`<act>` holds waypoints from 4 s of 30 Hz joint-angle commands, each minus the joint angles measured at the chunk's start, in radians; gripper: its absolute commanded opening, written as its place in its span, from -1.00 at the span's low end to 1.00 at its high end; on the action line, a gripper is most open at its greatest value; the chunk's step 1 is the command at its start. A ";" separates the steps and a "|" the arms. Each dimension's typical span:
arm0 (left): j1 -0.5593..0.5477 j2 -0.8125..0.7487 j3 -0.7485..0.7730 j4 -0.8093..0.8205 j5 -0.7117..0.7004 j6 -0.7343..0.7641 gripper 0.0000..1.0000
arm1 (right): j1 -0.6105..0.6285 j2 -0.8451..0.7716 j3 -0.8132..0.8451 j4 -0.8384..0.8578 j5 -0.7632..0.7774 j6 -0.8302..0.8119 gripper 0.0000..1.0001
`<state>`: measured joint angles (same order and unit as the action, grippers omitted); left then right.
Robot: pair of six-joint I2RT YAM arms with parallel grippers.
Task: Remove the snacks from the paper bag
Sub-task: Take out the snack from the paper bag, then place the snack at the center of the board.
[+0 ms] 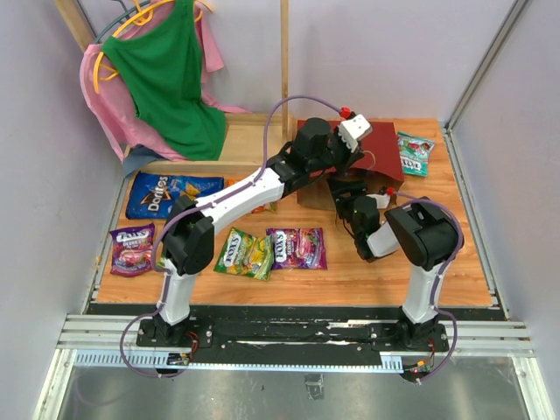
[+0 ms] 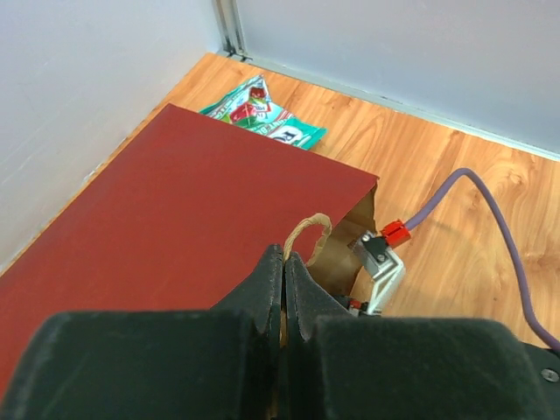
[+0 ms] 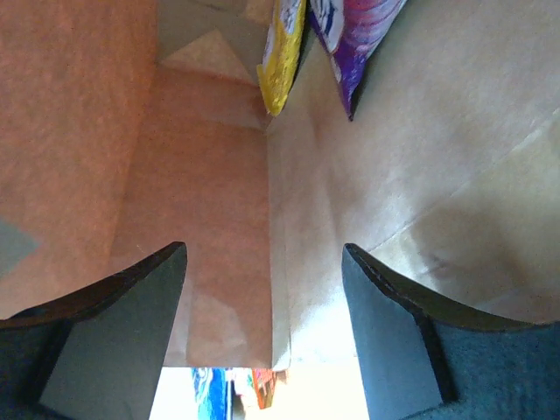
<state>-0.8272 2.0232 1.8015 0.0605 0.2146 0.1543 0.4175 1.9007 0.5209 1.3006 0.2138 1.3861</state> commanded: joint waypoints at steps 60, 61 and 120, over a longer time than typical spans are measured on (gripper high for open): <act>-0.004 0.065 0.165 -0.090 -0.002 -0.029 -0.99 | -0.151 0.304 0.631 -0.671 0.032 0.087 -0.97; -0.005 0.065 0.164 -0.091 -0.007 -0.027 -0.99 | -0.151 0.295 0.623 -0.662 0.021 0.080 -0.98; 0.037 0.025 0.076 -0.095 -0.110 0.065 -0.99 | -0.650 -1.303 0.032 -1.652 -0.145 -0.422 -0.99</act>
<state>-0.8017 2.0861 1.8881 -0.0406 0.0830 0.1951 -0.1471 0.5056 0.5159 -0.5053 0.1978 0.9604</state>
